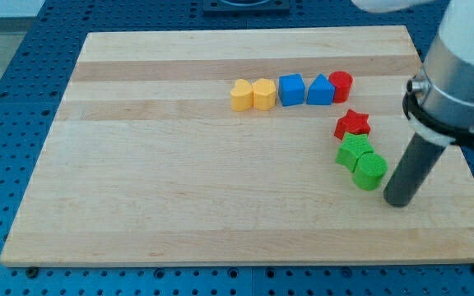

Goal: Place the green circle bottom of the green star

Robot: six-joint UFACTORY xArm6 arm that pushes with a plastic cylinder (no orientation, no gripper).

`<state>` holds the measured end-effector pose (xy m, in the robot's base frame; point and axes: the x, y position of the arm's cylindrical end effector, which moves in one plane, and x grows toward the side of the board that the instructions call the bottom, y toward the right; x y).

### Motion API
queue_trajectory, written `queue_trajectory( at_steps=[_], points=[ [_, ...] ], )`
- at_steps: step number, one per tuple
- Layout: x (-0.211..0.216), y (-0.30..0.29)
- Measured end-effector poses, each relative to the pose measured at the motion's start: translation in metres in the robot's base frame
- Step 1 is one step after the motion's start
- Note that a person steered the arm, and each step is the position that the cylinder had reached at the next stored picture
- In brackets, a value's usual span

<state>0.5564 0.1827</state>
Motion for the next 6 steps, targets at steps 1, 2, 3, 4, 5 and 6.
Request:
queue_trajectory(
  at_steps=[1, 2, 3, 4, 5, 6],
  points=[
    [0.008, -0.008],
    [-0.01, 0.029],
    [-0.032, 0.025],
    [-0.033, 0.009],
    [-0.032, -0.003],
    [-0.028, -0.005]
  ],
)
